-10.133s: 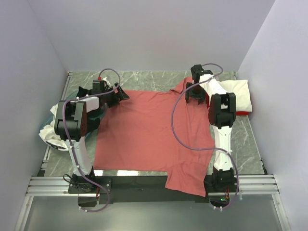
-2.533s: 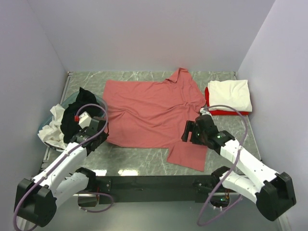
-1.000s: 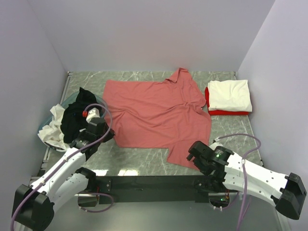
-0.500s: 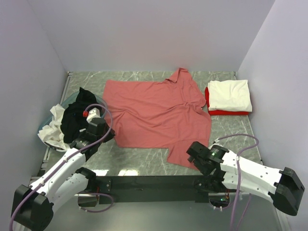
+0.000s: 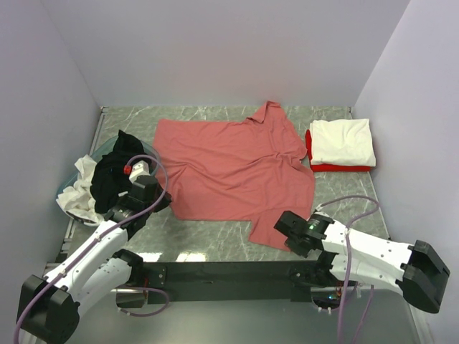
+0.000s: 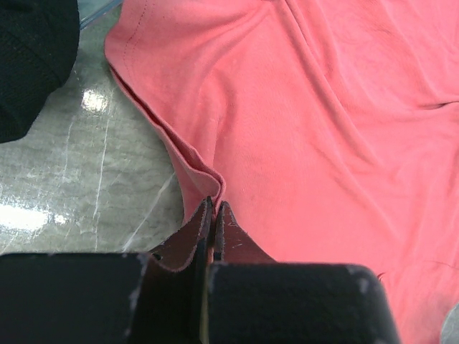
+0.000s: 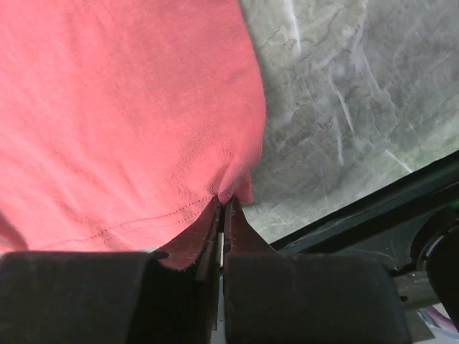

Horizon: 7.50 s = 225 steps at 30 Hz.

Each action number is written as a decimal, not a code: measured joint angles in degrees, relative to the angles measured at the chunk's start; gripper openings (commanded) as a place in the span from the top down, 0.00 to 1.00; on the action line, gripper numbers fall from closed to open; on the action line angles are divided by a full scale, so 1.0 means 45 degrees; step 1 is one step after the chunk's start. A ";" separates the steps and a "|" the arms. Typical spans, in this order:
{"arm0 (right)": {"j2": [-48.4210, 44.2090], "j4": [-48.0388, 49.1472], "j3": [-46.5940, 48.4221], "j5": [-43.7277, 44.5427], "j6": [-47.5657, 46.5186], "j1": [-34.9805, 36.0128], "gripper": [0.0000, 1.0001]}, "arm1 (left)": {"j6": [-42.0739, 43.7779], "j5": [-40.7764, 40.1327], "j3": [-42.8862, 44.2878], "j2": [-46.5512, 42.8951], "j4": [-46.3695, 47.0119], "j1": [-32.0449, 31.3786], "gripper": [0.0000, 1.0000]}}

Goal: Fold and stack the t-shirts
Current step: Flatten the tshirt out, then fold the tshirt

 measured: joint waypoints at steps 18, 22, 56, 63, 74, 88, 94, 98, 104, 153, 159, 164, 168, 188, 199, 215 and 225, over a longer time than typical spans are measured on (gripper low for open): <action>0.1749 -0.2603 0.4585 0.2676 -0.0340 0.2283 1.00 | -0.0126 0.0000 0.0005 -0.0670 -0.0588 -0.0146 0.99; 0.1734 -0.3337 0.4585 0.2885 0.0058 0.3094 1.00 | -0.0340 0.0000 0.0019 -0.1073 -0.1103 -0.0272 0.99; -0.1375 -0.4250 0.3594 0.3827 0.3487 0.7053 1.00 | -0.3186 -0.1846 0.1792 -0.4041 -0.5882 -0.2181 0.99; -0.1535 -0.4337 0.3502 0.5231 0.3308 0.6674 1.00 | -0.3220 -0.2210 0.1792 -0.3128 -0.5994 -0.2205 0.99; -0.1331 -0.0398 0.3711 0.6611 -0.3929 0.1336 1.00 | -0.3055 -0.2769 0.1792 -0.0865 -0.5717 -0.2200 0.99; -0.1462 0.4138 0.3395 0.5629 -1.0180 -0.2443 1.00 | -0.3463 -0.3755 0.2074 -0.0369 -0.6193 -0.1972 1.00; -0.3196 0.3823 0.3410 0.5357 -1.0375 -0.2477 1.00 | -0.3653 -0.3711 0.2681 -0.1399 -0.6917 -0.1972 0.99; -0.4201 0.3113 0.3546 0.5129 -1.0326 -0.2477 1.00 | -0.3701 -0.3599 0.3138 -0.1807 -0.7174 -0.1972 0.99; -0.4692 0.2229 0.3895 0.4847 -1.0268 -0.2477 1.00 | -0.3706 -0.3405 0.3235 -0.1647 -0.7441 -0.1972 0.99; 0.9991 0.7446 1.1074 0.3468 -1.6286 -0.6771 1.00 | 0.0568 -0.3784 0.5916 0.7781 -0.3473 0.1583 0.99; 1.0229 0.7446 1.1764 0.3492 -1.6422 -0.6839 1.00 | 0.0578 -0.3857 0.6285 0.7776 -0.3463 0.1603 0.99; 1.0593 0.7446 1.2322 0.3546 -1.6558 -0.6921 1.00 | 0.0699 -0.3857 0.6742 0.7844 -0.3468 0.1768 1.00; 1.0754 0.7378 1.2332 0.3546 -1.6602 -0.6994 1.00 | 0.0913 -0.3852 0.7334 0.8378 -0.3395 0.1885 1.00; 1.1050 0.6815 1.2624 0.2807 -1.6572 -0.7349 0.32 | 0.1375 -0.3283 0.8160 0.8816 -0.3400 0.1923 0.15; 0.7412 0.7616 0.9845 -0.0549 -1.5781 -0.7373 0.31 | 0.1341 -0.3070 0.8136 0.7091 -0.2885 -0.0423 0.12; 0.7990 0.8524 0.6625 -0.4158 -1.5246 -0.6926 0.32 | 0.1248 -0.1044 0.6479 0.8986 0.1443 -0.3793 0.12; 0.9996 0.8704 0.7592 -0.4095 -1.5276 -0.6887 0.39 | 0.1253 -0.0321 0.6290 1.0399 0.2623 -0.3993 0.11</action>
